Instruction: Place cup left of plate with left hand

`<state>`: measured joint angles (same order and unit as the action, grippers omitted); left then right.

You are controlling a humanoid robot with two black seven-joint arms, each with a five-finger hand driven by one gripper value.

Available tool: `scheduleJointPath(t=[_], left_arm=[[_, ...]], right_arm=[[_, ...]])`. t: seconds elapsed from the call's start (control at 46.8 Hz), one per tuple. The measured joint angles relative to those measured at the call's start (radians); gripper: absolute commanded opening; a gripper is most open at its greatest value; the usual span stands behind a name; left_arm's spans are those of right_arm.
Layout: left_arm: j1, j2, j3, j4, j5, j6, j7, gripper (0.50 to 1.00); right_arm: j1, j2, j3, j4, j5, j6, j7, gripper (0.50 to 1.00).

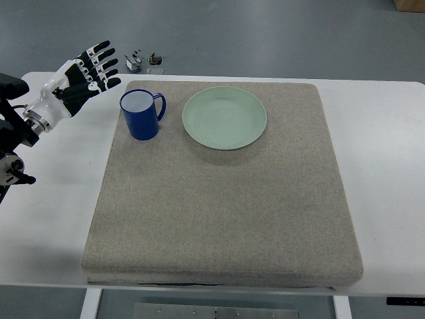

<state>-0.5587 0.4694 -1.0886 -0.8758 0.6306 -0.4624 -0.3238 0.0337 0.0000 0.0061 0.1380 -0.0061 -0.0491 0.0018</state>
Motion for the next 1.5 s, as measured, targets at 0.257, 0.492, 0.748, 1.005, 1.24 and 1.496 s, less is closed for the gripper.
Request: scheduleJointPath(t=[0.257,0.492,0.748,1.005,1.24,1.496], left_arm=[[-0.04,0.034,0.007,0.029,-0.149,-0.023,-0.001,0.999],[-0.173,0.049,0.008,0.147,-0.208,-0.074,0.141,1.0],[-0.277,0.014,0.01,0.306,-0.535,-0.148,0.463,1.0],[-0.283,-0.024,0.007,0.308,-0.619,-0.149,0.566,1.0],[-0.281,-0.071,0.007,0.341,-0.622,-0.149,0.607,1.0],[-0.282,-0.087,0.008,0.362,-0.621,-0.149,0.609,1.0]], right_arm=[[0.0,0.0,0.0,0.0,0.0,0.0,0.0,0.934],[0.0,0.0,0.0,0.0,0.0,0.0,0.0,0.934],[0.0,0.0,0.0,0.0,0.0,0.0,0.0,0.934],[0.0,0.0,0.0,0.0,0.0,0.0,0.0,0.934],[0.0,0.0,0.0,0.0,0.0,0.0,0.0,0.934],[0.0,0.0,0.0,0.0,0.0,0.0,0.0,0.934]])
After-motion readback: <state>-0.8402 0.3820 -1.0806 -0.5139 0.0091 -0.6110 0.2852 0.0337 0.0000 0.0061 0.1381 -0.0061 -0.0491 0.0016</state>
